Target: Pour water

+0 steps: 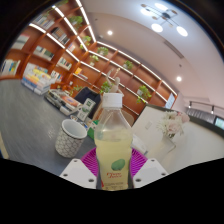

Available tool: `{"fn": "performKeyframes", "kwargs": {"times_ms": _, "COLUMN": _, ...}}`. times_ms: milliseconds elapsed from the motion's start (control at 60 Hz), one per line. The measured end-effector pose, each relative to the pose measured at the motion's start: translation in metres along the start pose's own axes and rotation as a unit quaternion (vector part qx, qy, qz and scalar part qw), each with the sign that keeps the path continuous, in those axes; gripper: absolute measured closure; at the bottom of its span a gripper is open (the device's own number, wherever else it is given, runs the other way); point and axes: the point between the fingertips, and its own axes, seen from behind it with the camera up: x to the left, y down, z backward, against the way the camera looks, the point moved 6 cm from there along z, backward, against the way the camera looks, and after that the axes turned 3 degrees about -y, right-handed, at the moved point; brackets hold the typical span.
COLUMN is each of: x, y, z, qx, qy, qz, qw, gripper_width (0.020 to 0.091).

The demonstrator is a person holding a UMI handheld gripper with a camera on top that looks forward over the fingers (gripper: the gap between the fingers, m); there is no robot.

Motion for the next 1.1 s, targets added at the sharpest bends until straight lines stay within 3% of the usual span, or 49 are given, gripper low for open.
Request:
{"fn": "performKeyframes", "kwargs": {"times_ms": 150, "x": -0.024, "y": -0.005, "z": -0.028, "qx": 0.017, "qy": 0.032, "qz": 0.213, "qw": 0.976, "gripper_width": 0.0746}}
{"fn": "performKeyframes", "kwargs": {"times_ms": 417, "x": -0.031, "y": -0.019, "z": -0.063, "qx": 0.027, "qy": 0.059, "qz": 0.491, "qw": 0.869, "gripper_width": 0.0746}}
{"fn": "performKeyframes", "kwargs": {"times_ms": 733, "x": -0.020, "y": -0.063, "z": -0.071, "qx": -0.022, "qy": 0.116, "qz": 0.712, "qw": 0.693, "gripper_width": 0.0745}}
{"fn": "performKeyframes", "kwargs": {"times_ms": 933, "x": -0.010, "y": -0.059, "z": -0.070, "qx": -0.024, "qy": 0.110, "qz": 0.725, "qw": 0.679, "gripper_width": 0.0745}}
{"fn": "performKeyframes", "kwargs": {"times_ms": 1100, "x": -0.026, "y": -0.064, "z": -0.062, "qx": -0.027, "qy": 0.117, "qz": 0.653, "qw": 0.748, "gripper_width": 0.0746}}
